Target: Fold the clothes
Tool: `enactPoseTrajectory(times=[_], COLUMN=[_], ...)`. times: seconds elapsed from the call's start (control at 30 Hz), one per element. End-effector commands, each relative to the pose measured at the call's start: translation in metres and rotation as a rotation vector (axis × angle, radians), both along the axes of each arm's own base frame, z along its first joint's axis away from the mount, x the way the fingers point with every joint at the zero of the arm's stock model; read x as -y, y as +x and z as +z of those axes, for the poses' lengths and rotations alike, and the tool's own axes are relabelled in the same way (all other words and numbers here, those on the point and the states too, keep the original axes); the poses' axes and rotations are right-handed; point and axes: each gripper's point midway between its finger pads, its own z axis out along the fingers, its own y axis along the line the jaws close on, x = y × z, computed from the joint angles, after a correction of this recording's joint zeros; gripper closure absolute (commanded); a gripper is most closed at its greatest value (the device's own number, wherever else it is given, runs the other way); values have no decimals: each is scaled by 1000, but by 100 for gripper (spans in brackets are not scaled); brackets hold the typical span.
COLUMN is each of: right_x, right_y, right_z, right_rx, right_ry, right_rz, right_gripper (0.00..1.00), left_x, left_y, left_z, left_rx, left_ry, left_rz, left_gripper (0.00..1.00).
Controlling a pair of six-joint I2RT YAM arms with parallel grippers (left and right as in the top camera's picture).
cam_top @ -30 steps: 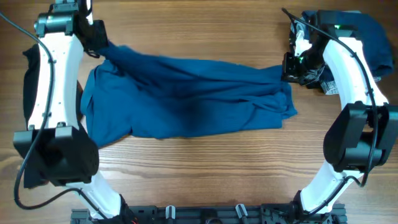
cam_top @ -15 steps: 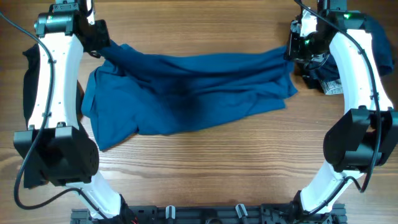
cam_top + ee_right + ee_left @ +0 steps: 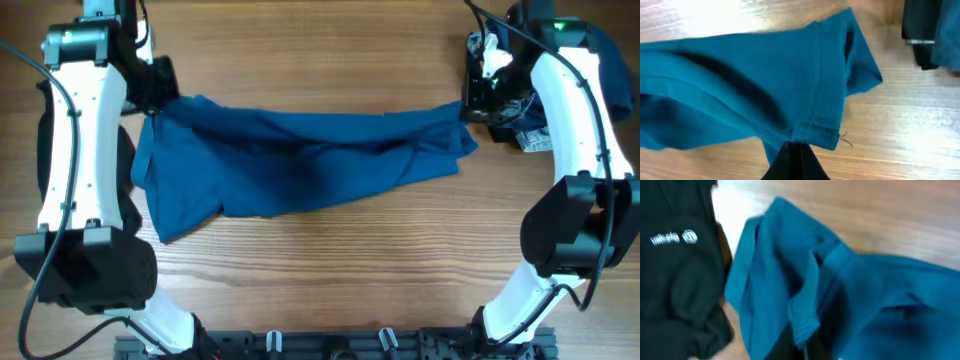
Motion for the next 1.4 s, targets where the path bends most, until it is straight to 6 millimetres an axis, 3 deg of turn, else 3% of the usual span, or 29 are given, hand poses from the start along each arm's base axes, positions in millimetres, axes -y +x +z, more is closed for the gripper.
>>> enactPoseTrajectory(times=[0.0, 0.07, 0.17, 0.27, 0.33, 0.37, 0.4, 0.47, 0.53, 0.57, 0.6, 0.67, 0.73, 0.87, 0.93, 1.0, 1.27, 1.3, 1.37], right_x=[24, 39, 45, 42, 41, 40, 39, 39, 39, 43, 46, 41, 40, 41, 41, 39, 12, 6, -3], right_y=[-8, -15, -19, -31, -39, -42, -47, -53, -53, -47, -39, -18, 0, 16, 23, 27, 23, 18, 7], right_z=[12, 12, 6, -16, -37, -44, -52, -60, -60, -61, -61, -60, -61, -75, -87, -104, -146, -153, -169], right_rx=[0, -21, -37, -88, -119, -132, -148, -170, -169, -144, -110, -5, 72, 125, 134, 124, 47, 25, -34], right_ry=[-25, -23, -20, -11, -6, -5, -2, 0, 0, -3, -6, 31, 45, 38, 43, 51, 72, 77, 86], right_rz=[-55, -89, -86, -80, -64, -63, -64, -65, -67, -75, -75, -10, 32, 107, 127, 139, 220, 229, 208], right_gripper=[96, 96, 96, 96, 94, 86, 49, 27, 19, 18, 18, 18, 18, 20, 22, 25, 30, 34, 54], left_x=[12, 18, 21, 22, 22, 21, 20, 17, 13, 10, 8, 1, -5, -7, -7, -7, -7, -7, -7], left_y=[-24, -42, -65, -81, -79, -77, -75, -73, -73, -72, -71, -66, -57, -41, -39, -42, -44, -44, -43], left_z=[-29, -61, -103, -134, -142, -142, -142, -142, -142, -142, -142, -136, -117, -46, -9, 16, 18, 19, 19], left_rx=[-108, -195, -287, -329, -311, -304, -296, -286, -286, -283, -277, -247, -179, 92, 222, 304, 310, 312, 313], left_ry=[-86, -120, -139, -144, -141, -140, -132, -117, -94, -79, -69, -74, -74, -80, -85, -85, -84, -84, -84], left_rz=[49, 65, 95, 118, 119, 119, 119, 121, 125, 127, 133, 184, 196, 213, 220, 216, 215, 215, 215], left_gripper=[96, 96, 96, 96, 96, 96, 96, 95, 70, 32, 0, 0, 0, 0, 0, 0, 0, 0, 0])
